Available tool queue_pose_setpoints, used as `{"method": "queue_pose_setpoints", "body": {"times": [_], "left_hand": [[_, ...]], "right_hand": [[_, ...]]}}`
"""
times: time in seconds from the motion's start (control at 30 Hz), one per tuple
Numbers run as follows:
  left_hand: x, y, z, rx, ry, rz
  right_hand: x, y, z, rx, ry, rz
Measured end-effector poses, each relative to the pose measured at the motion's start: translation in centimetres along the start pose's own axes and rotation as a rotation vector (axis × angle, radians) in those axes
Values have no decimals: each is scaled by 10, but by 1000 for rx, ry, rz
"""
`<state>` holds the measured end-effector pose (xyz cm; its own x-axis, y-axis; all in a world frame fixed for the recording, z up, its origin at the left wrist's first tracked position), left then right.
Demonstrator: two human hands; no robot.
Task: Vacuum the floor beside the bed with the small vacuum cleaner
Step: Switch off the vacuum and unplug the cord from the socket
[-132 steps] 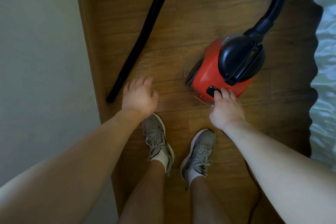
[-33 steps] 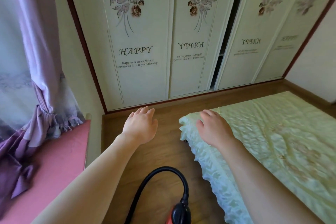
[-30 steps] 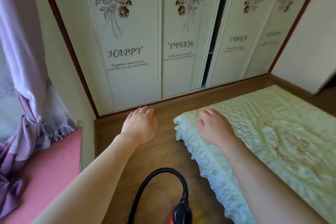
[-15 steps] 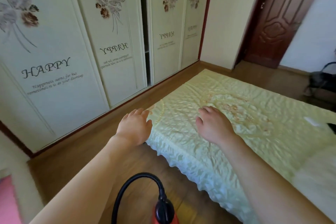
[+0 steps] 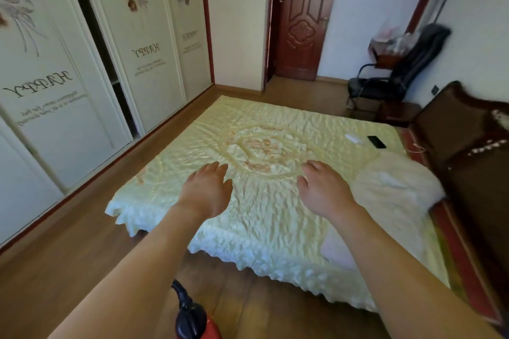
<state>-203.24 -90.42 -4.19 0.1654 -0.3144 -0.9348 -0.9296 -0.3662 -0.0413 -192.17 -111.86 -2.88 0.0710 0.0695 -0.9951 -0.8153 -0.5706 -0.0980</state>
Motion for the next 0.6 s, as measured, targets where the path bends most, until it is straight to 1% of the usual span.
{"method": "queue_pose_setpoints", "body": {"times": [0.17, 0.33, 0.6], "left_hand": [[35, -31, -76, 159, 0, 66], [69, -63, -146, 354, -12, 145], [115, -88, -247, 656, -30, 263]], "right_hand": [[-5, 31, -80, 177, 16, 8], [-6, 67, -144, 365, 50, 3], [-9, 135, -207, 684, 68, -1]]}}
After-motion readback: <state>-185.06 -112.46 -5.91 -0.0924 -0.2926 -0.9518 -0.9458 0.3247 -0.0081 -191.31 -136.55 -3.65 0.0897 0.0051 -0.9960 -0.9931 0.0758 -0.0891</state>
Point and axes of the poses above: each hand's wrist, its own y-axis away from the middle knuckle, its own x-axis out of the palm, z = x × y, the point moved 7 cm from there along -y, towards the middle knuckle, and after that the axes turned 7 degrees about y, right-handed, at the moved point
